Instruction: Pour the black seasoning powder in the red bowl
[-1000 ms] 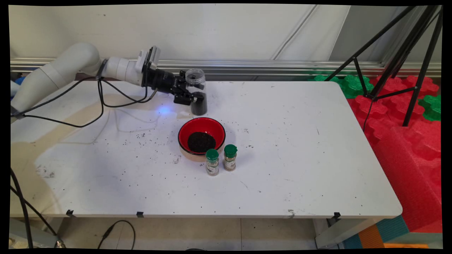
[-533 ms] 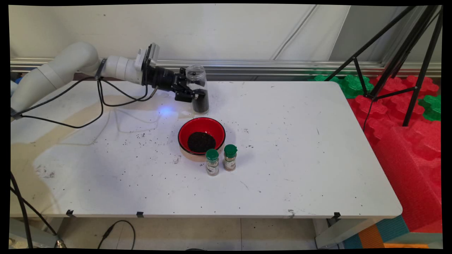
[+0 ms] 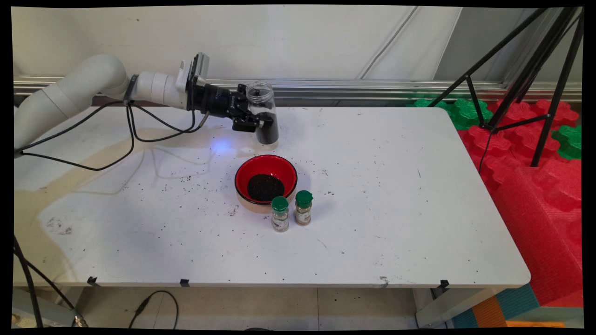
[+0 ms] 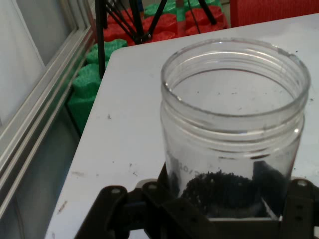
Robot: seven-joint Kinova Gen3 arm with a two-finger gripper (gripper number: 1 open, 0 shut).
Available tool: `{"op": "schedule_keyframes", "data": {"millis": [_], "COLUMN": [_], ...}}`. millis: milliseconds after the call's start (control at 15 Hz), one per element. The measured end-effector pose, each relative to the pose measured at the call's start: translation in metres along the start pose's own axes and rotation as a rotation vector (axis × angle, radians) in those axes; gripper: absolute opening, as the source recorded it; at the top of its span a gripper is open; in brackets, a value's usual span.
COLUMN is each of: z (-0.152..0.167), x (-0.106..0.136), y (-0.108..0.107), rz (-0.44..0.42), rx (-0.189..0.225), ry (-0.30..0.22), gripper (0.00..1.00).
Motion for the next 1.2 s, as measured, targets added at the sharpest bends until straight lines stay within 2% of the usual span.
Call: {"op": "schedule_keyframes", "data": {"millis": [200,533,1200], "z": [0.001,0.004,0.009], "x": [0.004,0.005,0.005], "y": [0.006,0.015,0.031], "rz": [0.043,0.163,0.488], "rx": [0.007,0.021,0.016], "ry": [-0.004,-0.02,-0.05], "gripper": [0.0,0.0,0.0]}}
